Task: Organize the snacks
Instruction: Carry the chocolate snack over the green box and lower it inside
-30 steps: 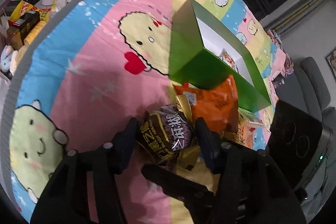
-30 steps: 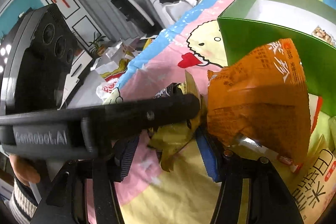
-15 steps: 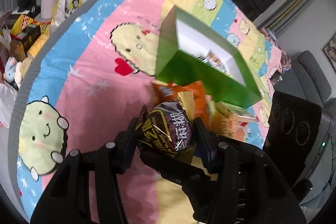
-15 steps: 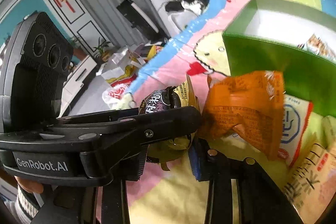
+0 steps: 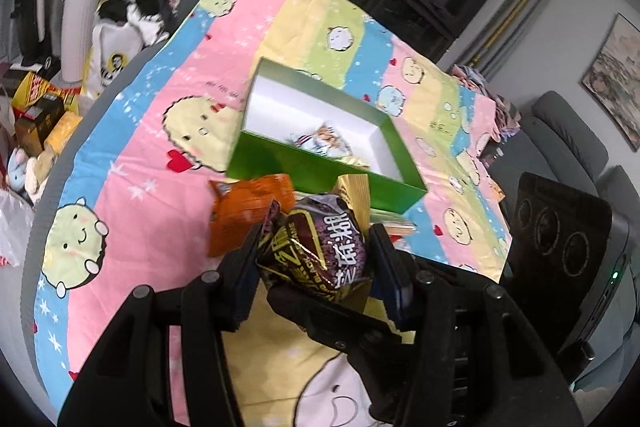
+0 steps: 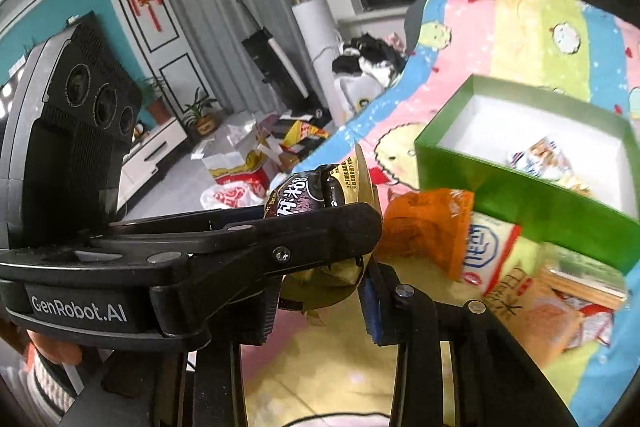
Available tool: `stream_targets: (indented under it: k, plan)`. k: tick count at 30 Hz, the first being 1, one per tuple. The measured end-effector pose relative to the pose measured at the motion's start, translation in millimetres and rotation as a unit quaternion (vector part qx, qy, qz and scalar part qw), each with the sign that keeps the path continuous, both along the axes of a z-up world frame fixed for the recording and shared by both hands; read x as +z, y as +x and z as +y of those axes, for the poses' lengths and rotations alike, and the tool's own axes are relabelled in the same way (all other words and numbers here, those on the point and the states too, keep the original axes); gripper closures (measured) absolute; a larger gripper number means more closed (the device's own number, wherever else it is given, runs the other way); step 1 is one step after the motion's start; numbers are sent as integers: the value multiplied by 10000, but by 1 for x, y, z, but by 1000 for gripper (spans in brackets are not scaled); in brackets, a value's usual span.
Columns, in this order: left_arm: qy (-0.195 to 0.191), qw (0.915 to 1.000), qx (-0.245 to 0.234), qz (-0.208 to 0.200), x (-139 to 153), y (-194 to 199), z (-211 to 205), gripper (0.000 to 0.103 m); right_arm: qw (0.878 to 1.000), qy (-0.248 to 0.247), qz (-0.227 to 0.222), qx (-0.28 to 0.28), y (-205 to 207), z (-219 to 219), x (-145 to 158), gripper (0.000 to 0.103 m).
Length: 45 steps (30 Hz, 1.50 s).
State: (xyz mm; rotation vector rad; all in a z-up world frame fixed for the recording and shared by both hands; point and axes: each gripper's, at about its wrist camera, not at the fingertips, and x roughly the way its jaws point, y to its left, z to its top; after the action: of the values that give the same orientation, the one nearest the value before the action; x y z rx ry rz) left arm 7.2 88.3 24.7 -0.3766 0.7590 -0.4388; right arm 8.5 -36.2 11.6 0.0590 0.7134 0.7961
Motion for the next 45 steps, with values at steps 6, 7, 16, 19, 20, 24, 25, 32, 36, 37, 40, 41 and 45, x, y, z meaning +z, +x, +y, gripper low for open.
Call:
stream_targets:
  k: [6, 7, 16, 19, 20, 24, 25, 32, 36, 37, 40, 41, 45]
  plan:
    - [142, 9997, -173, -124, 13, -6, -21, 52, 9997, 113, -125, -147, -10, -20, 11, 66]
    - [163, 9996, -200, -127, 14, -6, -24, 52, 9997, 122, -132, -170, -12, -23, 12, 66]
    - [407, 9981, -434, -177, 23, -5, -58, 52, 9988, 296, -160, -368, -15, -56, 16, 66]
    - [470, 9975, -490, -178, 24, -3, -68, 51, 9983, 365, -157, -417, -15, -66, 16, 66]
    - [487, 9974, -511, -169, 24, -2, -70, 52, 9982, 383, -151, -439, -15, -69, 15, 66]
    - [576, 9966, -583, -108, 22, 2, -80, 51, 9978, 438, -116, -492, -14, -77, 11, 66]
    - [606, 9963, -597, -94, 21, 3, -82, 51, 9976, 459, -99, -500, -12, -79, 10, 66]
    - [767, 9948, -669, -24, 18, 9, -95, 51, 9967, 593, -10, -545, -6, -92, 3, 66]
    - [841, 9940, -704, -17, 18, 13, -103, 51, 9960, 678, 27, -589, -1, -99, 1, 66]
    - [855, 9938, -713, -17, 18, 14, -105, 51, 9958, 690, 27, -598, 0, -101, 0, 66]
    - [906, 9931, -741, -21, 18, 18, -111, 51, 9954, 727, 23, -627, 2, -106, -1, 66]
    - [920, 9930, -746, -22, 18, 21, -112, 51, 9952, 734, 22, -639, 4, -107, -1, 66]
    - [973, 9921, -784, -63, 19, 28, -118, 51, 9946, 758, -25, -702, 10, -113, -1, 66]
